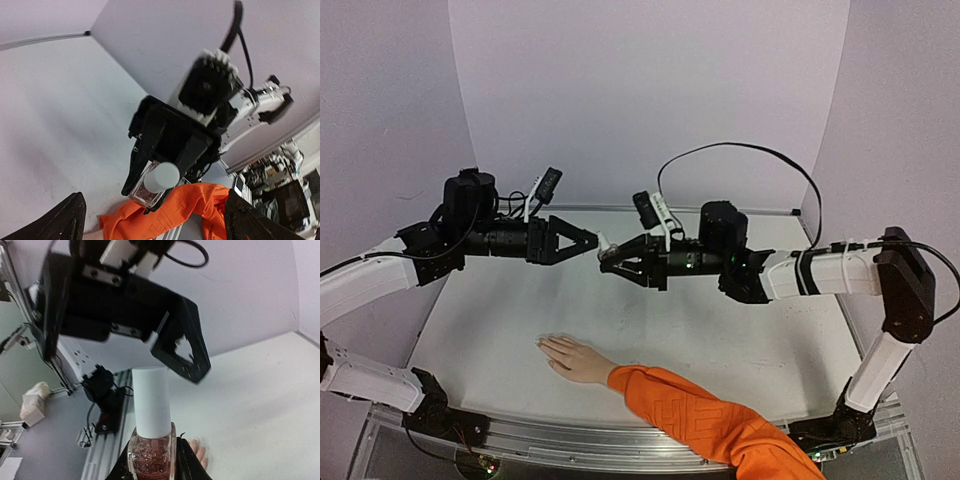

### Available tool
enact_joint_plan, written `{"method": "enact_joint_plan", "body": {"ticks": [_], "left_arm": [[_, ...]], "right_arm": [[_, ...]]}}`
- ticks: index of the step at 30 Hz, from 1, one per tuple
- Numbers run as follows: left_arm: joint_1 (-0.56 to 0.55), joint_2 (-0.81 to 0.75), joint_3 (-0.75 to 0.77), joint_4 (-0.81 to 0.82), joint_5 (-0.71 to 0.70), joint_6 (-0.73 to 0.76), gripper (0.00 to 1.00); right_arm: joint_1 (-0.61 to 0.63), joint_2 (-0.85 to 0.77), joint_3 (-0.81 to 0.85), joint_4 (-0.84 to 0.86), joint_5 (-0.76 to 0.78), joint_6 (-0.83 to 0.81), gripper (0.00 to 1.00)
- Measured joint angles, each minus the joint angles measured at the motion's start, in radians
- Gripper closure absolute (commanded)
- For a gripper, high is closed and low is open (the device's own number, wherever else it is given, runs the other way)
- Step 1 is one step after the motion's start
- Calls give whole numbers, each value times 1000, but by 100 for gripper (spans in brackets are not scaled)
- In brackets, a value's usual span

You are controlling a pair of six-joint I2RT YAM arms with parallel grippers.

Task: Paint the nails

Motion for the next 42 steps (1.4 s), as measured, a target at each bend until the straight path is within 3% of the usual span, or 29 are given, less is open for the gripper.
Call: {"method": "enact_joint_plan", "body": {"ticks": [4, 10, 12, 14, 17, 22, 29, 38, 42], "left_arm": [[-91, 63, 28, 125, 93, 50, 23], [-175, 143, 90, 190, 161, 117, 36], [-175, 144, 91, 202, 164, 128, 33], [-175, 143, 93, 215, 162, 145, 17], [-175, 129, 95, 224, 143, 156, 16], [-175, 95, 97, 237, 121, 150, 44], [-175, 118, 103, 241, 133, 138, 63], [-167, 124, 103, 229, 50, 169, 99], [-154, 138, 104, 193, -50, 175, 100]], "right_arm": [[-22, -80, -2, 74, -119, 110, 100], [-21, -106, -16, 152, -227, 202, 100], [-21, -107, -28, 169, -238, 214, 100], [-21, -107, -45, 179, -249, 225, 100], [-21, -107, -63, 187, -255, 238, 100], [-21, -107, -70, 205, -263, 254, 100], [-21, -107, -70, 221, -262, 262, 100], [-20, -108, -63, 150, -170, 196, 100], [-14, -115, -47, 26, -18, 90, 100]]}}
